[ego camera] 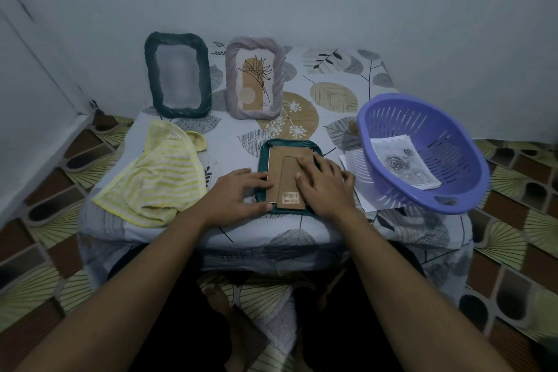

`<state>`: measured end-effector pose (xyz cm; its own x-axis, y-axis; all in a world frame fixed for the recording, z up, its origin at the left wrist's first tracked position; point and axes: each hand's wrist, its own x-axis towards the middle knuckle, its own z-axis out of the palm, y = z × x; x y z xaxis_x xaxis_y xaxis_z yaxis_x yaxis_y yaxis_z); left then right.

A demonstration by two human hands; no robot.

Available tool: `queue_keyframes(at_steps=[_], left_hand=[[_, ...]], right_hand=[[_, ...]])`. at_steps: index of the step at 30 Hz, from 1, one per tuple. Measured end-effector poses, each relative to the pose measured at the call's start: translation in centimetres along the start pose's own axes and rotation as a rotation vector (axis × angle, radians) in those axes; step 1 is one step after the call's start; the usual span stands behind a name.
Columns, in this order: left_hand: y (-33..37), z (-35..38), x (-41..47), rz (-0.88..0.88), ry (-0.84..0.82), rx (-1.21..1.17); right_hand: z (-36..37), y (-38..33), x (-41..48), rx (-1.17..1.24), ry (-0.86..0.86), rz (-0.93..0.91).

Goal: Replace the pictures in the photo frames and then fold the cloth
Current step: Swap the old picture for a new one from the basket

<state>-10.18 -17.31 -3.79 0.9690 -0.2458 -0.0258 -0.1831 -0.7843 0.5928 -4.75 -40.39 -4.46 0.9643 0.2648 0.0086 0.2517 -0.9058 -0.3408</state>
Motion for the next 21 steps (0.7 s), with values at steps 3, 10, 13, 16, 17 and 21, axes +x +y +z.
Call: queue_keyframes(at_steps=[3,10,13,16,17,21], left_hand=[[0.6,-0.2,0.3,-0.021,-0.031,0.045],[1.0,-0.3,0.4,0.062,-0.022,0.435],[1.3,-0.2,0.0,0.108,0.025,0.524],[1.3,0.0,-0.1,0.129,0.079,0.542],[1.2,0.1,-0.2,0.136,0.103,0.55],[1.2,0.8,-0.1,0.111,0.173,0.539]], right_hand=[[-0.1,0.0,0.0,-0.005,-0.002,-0.002],[0.0,0.0,0.1,-0.002,-0.007,-0.004],[0.0,0.0,0.1,-0.006,-0.008,-0.004],[0.0,0.0,0.1,-0.004,-0.009,0.0],[-0.1,-0.1,0.1,-0.004,-0.011,0.0],[-0.1,-0.1,0.1,-0.001,-0.013,0.002]])
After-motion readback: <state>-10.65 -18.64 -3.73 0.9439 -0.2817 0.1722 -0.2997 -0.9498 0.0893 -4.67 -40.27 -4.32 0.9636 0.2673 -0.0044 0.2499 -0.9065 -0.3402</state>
